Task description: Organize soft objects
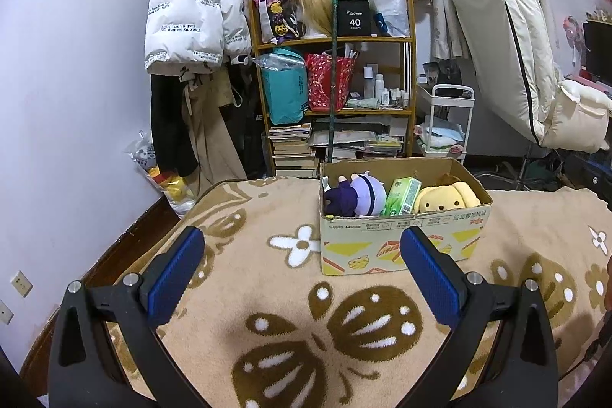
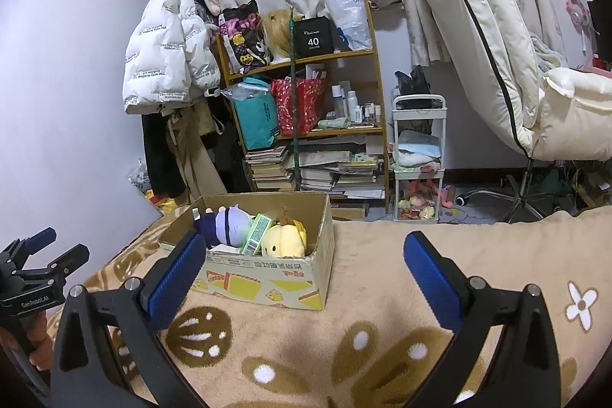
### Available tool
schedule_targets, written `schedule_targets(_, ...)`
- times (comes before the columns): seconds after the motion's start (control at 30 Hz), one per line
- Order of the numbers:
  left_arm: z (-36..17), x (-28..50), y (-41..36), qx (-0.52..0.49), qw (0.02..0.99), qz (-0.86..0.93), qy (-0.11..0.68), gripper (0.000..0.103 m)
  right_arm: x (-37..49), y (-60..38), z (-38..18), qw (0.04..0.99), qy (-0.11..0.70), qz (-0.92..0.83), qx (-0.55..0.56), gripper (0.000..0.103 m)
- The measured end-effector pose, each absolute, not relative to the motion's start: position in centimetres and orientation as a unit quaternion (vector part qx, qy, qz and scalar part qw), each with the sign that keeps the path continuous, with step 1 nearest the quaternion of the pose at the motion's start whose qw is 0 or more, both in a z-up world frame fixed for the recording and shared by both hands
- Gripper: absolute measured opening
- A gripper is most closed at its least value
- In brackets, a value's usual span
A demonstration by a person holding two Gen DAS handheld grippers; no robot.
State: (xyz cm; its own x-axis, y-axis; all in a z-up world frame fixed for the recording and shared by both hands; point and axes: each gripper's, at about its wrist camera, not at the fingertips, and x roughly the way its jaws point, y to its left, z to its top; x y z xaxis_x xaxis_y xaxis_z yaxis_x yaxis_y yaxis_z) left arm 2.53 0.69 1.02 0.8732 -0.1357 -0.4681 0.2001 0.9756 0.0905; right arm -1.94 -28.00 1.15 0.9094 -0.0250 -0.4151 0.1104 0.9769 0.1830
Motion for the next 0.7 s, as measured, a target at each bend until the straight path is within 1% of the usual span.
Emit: schedule_targets(0.7, 1.04, 2.49, 0.72, 0.068, 0.966, -0.087, 0.235, 0.101, -1.73, -28.05, 0.79, 0.971, 0.213, -0.037, 0.098, 0.103)
